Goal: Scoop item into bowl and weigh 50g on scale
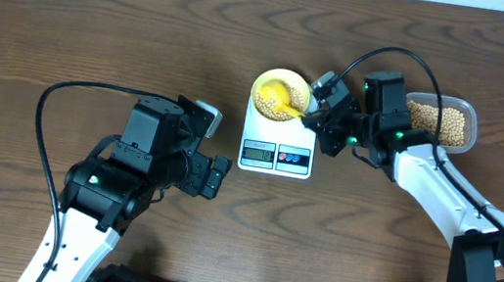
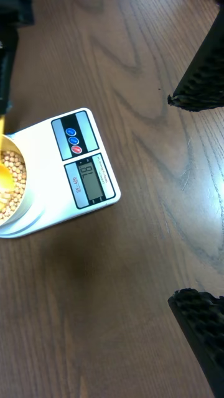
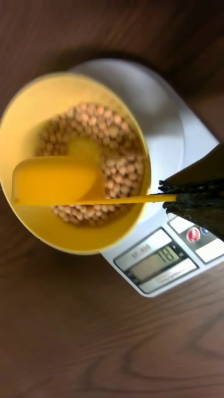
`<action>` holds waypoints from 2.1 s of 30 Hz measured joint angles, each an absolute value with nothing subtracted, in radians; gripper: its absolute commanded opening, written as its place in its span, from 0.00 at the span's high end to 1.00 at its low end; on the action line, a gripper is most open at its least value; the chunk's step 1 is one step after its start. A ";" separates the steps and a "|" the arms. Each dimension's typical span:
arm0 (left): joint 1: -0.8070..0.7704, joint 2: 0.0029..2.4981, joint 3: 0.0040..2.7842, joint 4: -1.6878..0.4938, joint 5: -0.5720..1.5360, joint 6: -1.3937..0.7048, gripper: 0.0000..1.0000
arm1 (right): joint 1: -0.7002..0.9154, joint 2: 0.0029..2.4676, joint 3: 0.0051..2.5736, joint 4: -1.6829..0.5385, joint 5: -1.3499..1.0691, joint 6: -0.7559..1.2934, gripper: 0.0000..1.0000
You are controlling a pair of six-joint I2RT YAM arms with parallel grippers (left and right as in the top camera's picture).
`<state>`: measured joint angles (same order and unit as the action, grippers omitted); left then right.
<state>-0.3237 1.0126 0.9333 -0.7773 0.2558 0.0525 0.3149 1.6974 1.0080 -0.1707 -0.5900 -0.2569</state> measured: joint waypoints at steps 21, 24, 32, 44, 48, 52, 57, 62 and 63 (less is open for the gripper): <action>-0.324 1.013 0.933 -0.777 0.256 0.052 0.06 | 0.221 1.697 1.017 -0.108 -0.731 -0.094 0.99; -0.324 1.013 0.933 -0.777 0.256 0.052 0.07 | 0.221 1.697 1.017 -0.098 -0.734 -0.093 0.99; -0.324 1.013 0.933 -0.777 0.256 0.052 0.06 | 0.221 1.697 1.017 -0.099 -0.725 -0.091 0.99; -0.324 1.013 0.933 -0.777 0.256 0.052 0.06 | 0.280 1.697 1.017 -0.108 -0.518 -0.201 0.99; -0.324 1.013 0.933 -0.777 0.256 0.052 0.06 | 0.297 1.697 1.017 -0.108 -0.496 -0.216 0.99; -0.324 1.013 0.933 -0.777 0.256 0.052 0.06 | 0.298 1.697 1.017 -0.108 -0.493 -0.221 0.99; -0.324 1.013 0.933 -0.777 0.256 0.052 0.07 | 0.298 1.697 1.017 -0.110 -0.501 -0.224 0.99; -0.324 1.013 0.933 -0.777 0.256 0.052 0.06 | 0.298 1.697 1.018 -0.143 -0.541 -0.228 0.99; -0.324 1.013 0.933 -0.777 0.256 0.052 0.06 | 0.298 1.697 1.018 -0.153 -0.550 -0.228 0.99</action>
<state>-0.3237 1.0126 0.9333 -0.7773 0.2558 0.0525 0.2981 1.6966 1.0180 -0.1532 -0.5499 -0.2279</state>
